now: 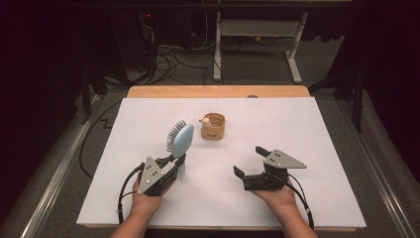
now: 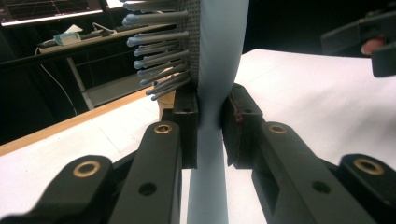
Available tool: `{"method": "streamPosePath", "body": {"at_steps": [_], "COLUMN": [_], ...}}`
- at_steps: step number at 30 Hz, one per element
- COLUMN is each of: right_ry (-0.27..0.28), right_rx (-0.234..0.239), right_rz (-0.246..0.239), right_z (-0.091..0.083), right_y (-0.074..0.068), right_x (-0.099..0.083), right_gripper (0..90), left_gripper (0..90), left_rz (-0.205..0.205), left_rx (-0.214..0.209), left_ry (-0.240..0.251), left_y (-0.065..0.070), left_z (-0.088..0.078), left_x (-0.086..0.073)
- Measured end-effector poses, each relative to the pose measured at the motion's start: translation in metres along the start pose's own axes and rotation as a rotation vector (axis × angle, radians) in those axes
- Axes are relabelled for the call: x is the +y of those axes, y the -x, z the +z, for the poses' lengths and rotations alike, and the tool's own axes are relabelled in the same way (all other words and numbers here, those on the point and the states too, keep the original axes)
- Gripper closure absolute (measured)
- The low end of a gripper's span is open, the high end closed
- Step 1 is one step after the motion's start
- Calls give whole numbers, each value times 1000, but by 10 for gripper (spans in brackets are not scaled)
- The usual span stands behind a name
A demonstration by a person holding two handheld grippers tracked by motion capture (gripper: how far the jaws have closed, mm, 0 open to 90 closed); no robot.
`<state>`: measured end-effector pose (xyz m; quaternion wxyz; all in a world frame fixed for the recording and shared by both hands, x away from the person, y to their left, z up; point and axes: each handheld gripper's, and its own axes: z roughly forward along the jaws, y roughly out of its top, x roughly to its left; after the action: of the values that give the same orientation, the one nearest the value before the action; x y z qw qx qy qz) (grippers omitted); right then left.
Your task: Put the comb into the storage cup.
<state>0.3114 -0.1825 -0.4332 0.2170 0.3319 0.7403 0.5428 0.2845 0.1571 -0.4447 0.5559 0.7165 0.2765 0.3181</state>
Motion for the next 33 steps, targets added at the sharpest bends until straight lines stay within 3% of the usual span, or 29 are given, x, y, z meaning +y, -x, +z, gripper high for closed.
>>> {"method": "streamPosePath", "body": {"at_steps": [10, 18, 33], "right_ry": [28, 53, 74], "right_rx": [33, 62, 103], "right_rz": [-1, -15, -16], "right_z": [6, 10, 21], "right_y": [-11, -22, -38], "right_x": [22, 37, 48], "right_gripper": [1, 1, 1], "left_gripper": [774, 774, 775], "left_rz": [31, 34, 55], "left_rx": [-8, -20, -34], "left_ry": [2, -1, -8], "left_y": [13, 23, 39], "left_z": [13, 24, 37], "left_x": [7, 8, 9]}}
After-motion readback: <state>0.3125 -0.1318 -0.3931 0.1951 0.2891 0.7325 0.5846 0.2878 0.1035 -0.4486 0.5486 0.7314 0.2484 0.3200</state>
